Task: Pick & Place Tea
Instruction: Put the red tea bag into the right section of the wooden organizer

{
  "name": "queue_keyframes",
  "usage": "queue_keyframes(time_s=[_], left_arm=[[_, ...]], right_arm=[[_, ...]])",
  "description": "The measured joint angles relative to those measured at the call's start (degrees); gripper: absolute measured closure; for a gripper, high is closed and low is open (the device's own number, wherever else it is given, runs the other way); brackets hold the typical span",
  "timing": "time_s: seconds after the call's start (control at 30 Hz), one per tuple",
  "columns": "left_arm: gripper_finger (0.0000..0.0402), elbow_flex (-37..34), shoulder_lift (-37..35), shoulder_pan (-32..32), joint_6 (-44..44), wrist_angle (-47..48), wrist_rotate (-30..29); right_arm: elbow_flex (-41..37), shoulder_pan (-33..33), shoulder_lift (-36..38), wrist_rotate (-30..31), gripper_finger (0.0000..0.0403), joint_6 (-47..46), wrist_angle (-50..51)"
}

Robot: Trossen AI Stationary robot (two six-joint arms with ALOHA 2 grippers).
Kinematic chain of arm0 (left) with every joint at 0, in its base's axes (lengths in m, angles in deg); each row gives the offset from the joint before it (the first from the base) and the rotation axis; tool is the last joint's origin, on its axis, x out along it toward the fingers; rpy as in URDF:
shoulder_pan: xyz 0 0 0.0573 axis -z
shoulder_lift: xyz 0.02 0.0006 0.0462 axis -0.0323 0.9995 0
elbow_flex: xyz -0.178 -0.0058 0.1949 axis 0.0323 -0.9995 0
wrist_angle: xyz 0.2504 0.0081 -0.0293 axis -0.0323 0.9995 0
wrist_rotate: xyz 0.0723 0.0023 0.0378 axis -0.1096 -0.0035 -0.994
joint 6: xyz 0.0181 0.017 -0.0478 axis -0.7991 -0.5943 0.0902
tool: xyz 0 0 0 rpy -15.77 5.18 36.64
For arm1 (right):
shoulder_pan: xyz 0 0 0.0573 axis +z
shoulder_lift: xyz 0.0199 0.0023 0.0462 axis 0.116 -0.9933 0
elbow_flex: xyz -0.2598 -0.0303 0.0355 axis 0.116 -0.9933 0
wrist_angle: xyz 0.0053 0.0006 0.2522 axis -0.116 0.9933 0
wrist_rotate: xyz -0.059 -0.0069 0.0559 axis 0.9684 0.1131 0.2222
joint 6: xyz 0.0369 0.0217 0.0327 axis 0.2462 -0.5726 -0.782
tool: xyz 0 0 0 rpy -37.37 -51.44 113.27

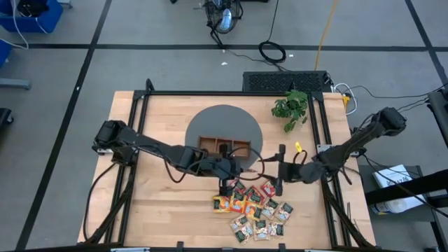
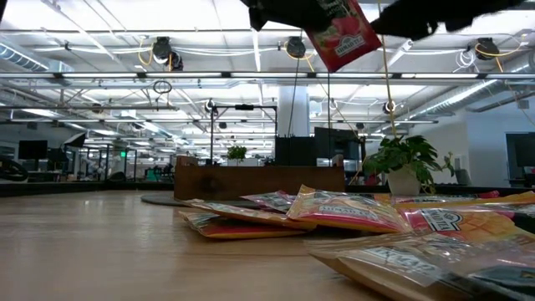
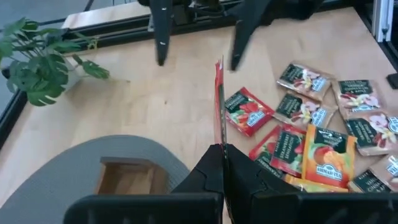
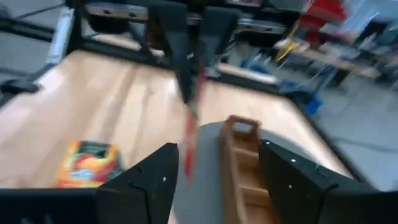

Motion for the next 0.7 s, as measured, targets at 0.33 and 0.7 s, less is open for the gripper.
queue_keyframes(time_s=[0.33,0.7], left_arm=[[0.0397,0.00,0.00,1.49,-0.28,0.20,-4.55],[0.0399,0.00,0.24,1.47,-0.41,0.00,-5.06]], right_arm=[[11.88,-5.18,-3.42,-12.56,0.0192,-5.38,10.69],[13.06,-13.25,-7.86,-24.18,0.0204,-9.30,11.54]])
